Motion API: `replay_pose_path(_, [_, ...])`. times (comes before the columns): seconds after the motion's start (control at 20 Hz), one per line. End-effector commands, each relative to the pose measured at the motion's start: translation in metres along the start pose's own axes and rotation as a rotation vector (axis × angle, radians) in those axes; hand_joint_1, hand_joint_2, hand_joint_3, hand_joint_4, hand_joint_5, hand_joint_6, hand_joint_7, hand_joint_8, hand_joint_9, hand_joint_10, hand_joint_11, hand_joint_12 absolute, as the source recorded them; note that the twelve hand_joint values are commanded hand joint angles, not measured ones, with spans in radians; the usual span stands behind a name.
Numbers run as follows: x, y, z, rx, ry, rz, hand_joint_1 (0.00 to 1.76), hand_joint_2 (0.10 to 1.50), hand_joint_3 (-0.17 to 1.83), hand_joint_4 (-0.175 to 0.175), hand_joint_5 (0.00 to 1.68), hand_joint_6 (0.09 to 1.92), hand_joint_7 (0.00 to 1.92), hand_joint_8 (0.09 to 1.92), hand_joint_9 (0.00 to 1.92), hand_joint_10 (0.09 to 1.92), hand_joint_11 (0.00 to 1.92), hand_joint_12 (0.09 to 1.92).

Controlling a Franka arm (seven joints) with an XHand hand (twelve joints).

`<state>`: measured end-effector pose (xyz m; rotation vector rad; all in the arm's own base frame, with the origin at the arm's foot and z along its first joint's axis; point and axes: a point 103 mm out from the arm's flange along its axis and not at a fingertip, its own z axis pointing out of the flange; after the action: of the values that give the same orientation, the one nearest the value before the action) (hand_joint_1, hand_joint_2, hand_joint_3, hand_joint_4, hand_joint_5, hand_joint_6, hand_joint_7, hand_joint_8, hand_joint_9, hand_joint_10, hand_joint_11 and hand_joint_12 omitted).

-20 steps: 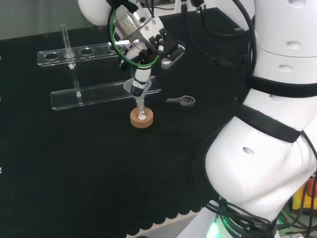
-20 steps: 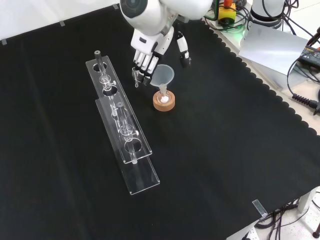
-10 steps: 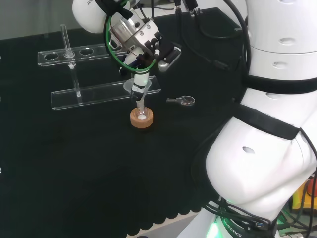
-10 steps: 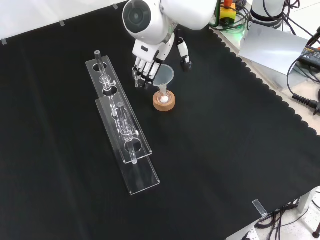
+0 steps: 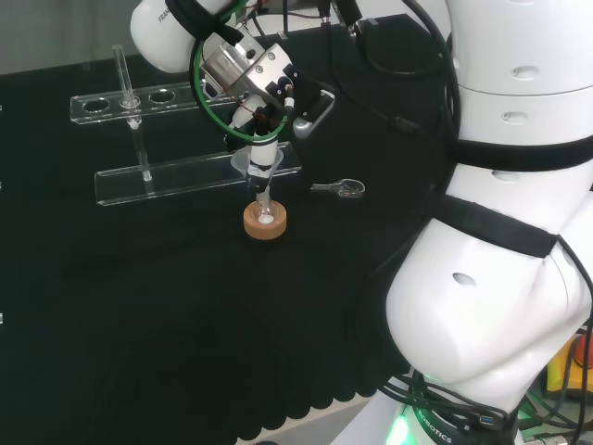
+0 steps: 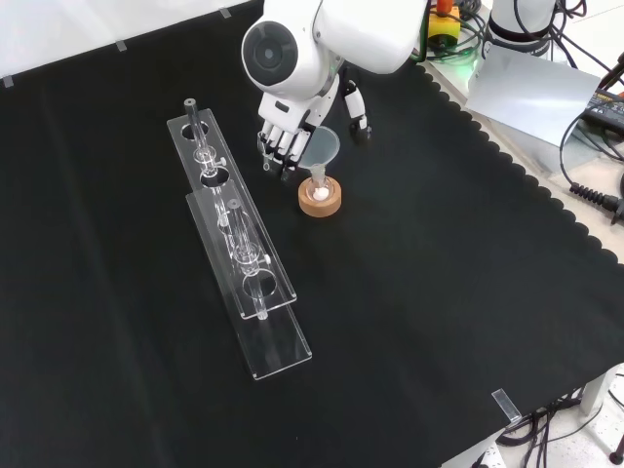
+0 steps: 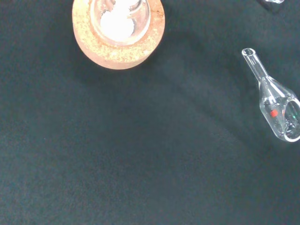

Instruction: Remove the funnel from the round-bottom flask.

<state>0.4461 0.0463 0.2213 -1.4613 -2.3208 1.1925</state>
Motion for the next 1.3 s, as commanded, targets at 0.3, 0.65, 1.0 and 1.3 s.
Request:
replay_pose_path(0.3, [-0.005, 0.005, 0.005, 0.009, -0.03, 0.023, 0.58, 0.75, 0.12, 0.023, 0.13, 0.09, 0.0, 0.6, 0.29, 0.79, 0.37, 1.46])
replay_pose_path(0.65, [-0.005, 0.007, 0.008, 0.002, -0.041, 0.034, 0.63, 0.78, 0.13, 0.023, 0.18, 0.09, 0.02, 0.66, 0.35, 0.76, 0.38, 1.44])
replay_pose_path(1.0, [-0.009, 0.008, 0.01, -0.014, -0.046, 0.033, 0.64, 0.78, 0.16, 0.017, 0.25, 0.09, 0.11, 0.68, 0.51, 0.66, 0.39, 1.42])
replay_pose_path(1.3, [-0.012, 0.009, 0.011, -0.045, -0.063, 0.057, 0.66, 0.78, 0.22, 0.008, 0.39, 0.09, 0.31, 0.67, 0.71, 0.59, 0.42, 1.38])
